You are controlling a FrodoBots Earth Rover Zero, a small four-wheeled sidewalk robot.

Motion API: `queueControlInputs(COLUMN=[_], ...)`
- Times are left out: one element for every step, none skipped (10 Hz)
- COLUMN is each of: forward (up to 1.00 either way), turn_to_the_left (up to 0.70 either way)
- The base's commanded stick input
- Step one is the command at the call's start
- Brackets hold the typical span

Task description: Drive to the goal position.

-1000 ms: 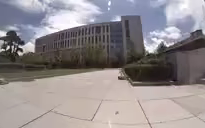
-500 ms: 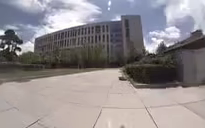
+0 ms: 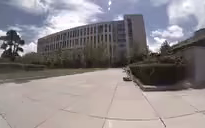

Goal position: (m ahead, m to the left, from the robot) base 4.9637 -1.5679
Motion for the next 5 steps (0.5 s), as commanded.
queueControlInputs(forward=[0.70, 0.70, 0.70, 0.70, 0.70], turn_to_the_left=[0.00, 0.00, 0.00, 0.00, 0.00])
